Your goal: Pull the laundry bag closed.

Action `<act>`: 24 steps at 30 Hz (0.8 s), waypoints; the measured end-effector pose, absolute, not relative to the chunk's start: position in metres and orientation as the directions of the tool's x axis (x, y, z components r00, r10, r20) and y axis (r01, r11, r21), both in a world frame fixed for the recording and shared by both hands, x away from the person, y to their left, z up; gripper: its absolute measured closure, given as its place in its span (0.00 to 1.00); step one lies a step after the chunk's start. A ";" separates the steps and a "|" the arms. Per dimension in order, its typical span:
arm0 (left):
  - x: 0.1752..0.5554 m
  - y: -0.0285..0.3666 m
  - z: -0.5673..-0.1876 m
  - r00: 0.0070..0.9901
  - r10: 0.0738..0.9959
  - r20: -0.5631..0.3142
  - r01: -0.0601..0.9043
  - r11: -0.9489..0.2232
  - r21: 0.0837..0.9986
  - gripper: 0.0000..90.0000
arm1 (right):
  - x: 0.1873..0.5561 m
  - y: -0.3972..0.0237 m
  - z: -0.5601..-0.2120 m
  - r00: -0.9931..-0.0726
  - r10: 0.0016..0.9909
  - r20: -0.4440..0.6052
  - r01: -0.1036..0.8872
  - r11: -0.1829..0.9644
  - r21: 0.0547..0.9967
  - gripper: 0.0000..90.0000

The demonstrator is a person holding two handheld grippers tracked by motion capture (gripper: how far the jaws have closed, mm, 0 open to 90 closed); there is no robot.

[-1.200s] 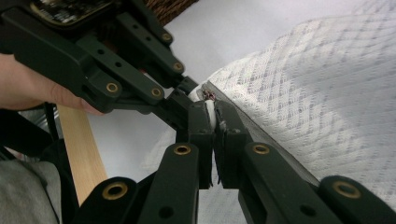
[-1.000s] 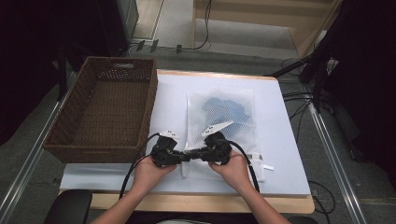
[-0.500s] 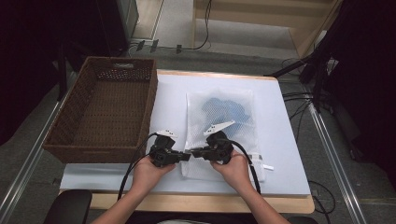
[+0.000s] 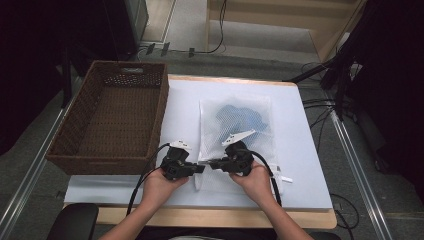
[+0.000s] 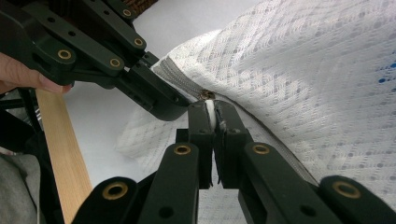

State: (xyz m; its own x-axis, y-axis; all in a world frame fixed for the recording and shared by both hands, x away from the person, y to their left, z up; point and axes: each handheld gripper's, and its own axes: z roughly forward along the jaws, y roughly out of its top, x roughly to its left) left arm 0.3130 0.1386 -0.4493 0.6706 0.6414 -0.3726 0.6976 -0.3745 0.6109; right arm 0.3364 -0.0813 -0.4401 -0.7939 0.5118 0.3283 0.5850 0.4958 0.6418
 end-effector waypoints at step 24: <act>0.311 0.137 -0.446 0.680 0.631 -0.373 0.693 -0.386 0.610 0.98 | 0.339 -0.093 -0.444 -0.778 0.534 0.330 0.606 0.502 0.617 0.98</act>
